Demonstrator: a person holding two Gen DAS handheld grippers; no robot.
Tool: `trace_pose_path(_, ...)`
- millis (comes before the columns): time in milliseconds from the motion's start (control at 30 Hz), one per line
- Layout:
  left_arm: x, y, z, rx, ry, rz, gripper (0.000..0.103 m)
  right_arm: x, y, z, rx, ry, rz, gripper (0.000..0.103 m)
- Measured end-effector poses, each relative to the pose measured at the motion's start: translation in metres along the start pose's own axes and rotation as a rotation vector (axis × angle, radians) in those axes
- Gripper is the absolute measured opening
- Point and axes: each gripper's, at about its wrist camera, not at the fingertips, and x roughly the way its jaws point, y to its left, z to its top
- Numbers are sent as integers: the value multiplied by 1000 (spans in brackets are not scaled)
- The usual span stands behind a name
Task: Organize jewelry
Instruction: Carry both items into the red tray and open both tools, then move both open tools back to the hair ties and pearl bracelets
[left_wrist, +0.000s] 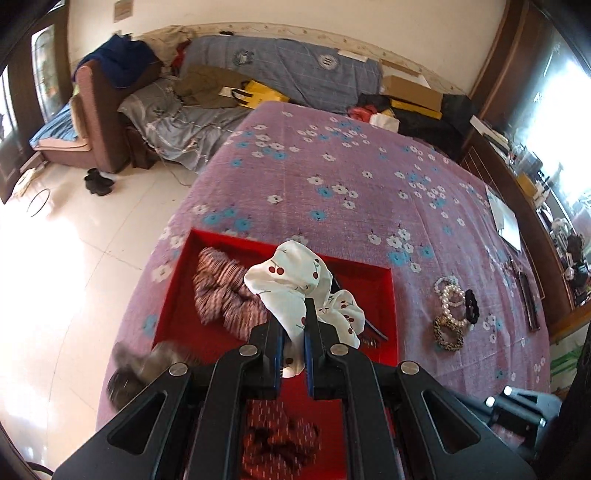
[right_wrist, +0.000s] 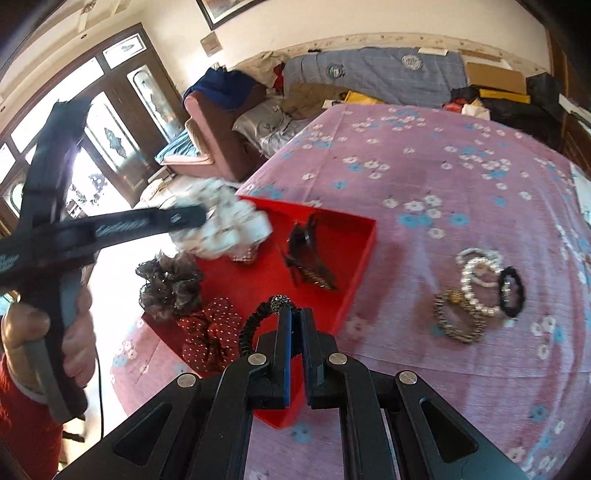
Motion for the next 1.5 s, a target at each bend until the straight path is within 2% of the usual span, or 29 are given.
trace_pose_path(367,78,6,11,33,122,20,8,58,10,5,33,94,39,6)
trace_pose_path(800,106,9,18,32,161,40,8,86,13,3,31,151,85,6)
trace_pose_path(1033,99,8,18,22,155,44,11,90,15,1,26,157,90,7)
trace_pose_path(1300,65,5,21,12,98,47,32,89,13,-3,34,158,99,9)
trace_pose_path(1333,58,5,21,12,84,54,33,87,12,-3,36,155,100,10)
trace_pose_path(1400,47,4,21,5,65,64,34,81,10,-4,41,146,101,24)
trace_pose_path(1500,32,5,21,-18,37,76,35,68,10,-5,35,119,107,30)
